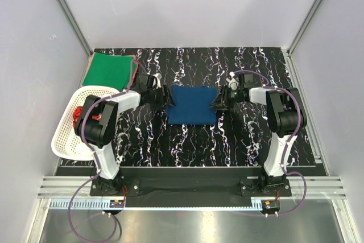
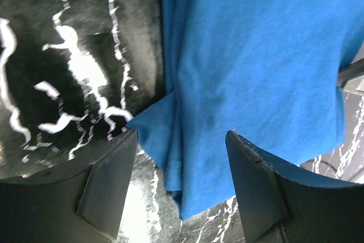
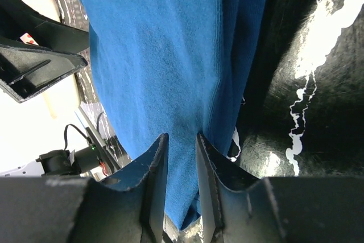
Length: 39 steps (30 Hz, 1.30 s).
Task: Fold and stack the t-shirts
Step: Neatly place the folded tshirt to the corner
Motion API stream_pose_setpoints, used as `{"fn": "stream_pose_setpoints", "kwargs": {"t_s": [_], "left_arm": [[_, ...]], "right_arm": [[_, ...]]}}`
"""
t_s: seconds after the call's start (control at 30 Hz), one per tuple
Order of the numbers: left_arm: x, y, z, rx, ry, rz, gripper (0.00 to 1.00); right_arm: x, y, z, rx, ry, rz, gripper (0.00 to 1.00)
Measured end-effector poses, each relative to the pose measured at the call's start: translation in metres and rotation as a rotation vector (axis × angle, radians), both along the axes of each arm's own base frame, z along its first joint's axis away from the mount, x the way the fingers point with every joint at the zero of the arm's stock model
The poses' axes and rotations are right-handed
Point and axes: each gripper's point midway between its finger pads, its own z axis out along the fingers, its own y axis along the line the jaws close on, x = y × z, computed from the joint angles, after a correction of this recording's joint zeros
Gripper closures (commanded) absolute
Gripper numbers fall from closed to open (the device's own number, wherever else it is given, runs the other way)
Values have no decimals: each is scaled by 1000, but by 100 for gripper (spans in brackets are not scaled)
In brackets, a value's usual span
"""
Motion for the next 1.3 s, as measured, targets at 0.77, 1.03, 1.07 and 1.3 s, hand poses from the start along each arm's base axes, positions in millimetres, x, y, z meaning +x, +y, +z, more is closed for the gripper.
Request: {"fn": "stream_pose_setpoints", "kwargs": {"t_s": [0.77,1.03,1.07,1.3], "left_arm": [[7,-29,-8,-22,16,-47,78],[6,-32,-8,-12,71,-47,100],[6,-32,-6,-5,82,-47,100],[19,-28,15,54,67,-36,100]], "right_arm": [[2,0,0,3,-2,-11,67],[2,0,1,2,-3,-13,66],[1,0,4,2,-3,-15,66],[1,-6,60,-23,-103,-48,66]]}}
